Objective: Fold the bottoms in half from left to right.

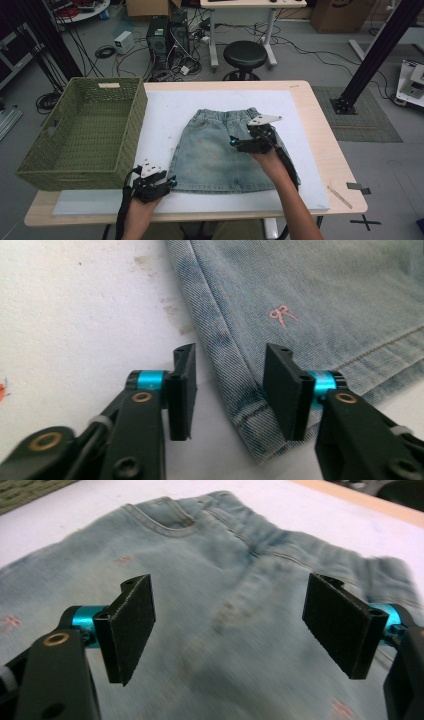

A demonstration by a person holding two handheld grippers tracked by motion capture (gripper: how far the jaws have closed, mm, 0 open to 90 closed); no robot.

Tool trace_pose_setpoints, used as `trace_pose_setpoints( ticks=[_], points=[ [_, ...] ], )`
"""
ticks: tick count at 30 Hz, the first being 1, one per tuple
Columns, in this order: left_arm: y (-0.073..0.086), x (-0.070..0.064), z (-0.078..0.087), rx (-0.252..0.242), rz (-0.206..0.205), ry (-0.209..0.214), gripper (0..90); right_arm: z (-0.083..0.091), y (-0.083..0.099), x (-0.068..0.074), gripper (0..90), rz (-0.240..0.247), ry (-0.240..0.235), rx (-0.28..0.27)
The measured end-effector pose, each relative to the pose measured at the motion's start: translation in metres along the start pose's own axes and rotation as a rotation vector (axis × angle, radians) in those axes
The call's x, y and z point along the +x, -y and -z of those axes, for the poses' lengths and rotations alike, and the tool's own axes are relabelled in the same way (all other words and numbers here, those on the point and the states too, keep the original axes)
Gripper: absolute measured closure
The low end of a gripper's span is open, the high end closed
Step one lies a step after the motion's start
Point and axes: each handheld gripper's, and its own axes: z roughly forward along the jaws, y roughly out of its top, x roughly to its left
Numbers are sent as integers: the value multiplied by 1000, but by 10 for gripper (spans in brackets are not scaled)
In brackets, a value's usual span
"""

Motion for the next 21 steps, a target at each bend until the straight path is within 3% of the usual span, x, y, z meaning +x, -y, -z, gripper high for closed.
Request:
trace_pose_setpoints(
  ticks=[5,10,21],
  points=[
    [1,-1,0,-9,-11,19,752,-28,-13,11,247,3,-51,34],
    [2,-3,0,-13,-12,34,838,-53,-31,20,259,11,-84,59],
    [4,-1,3,-11,27,56,853,-102,-66,46,279,44,-128,99]
  ],
)
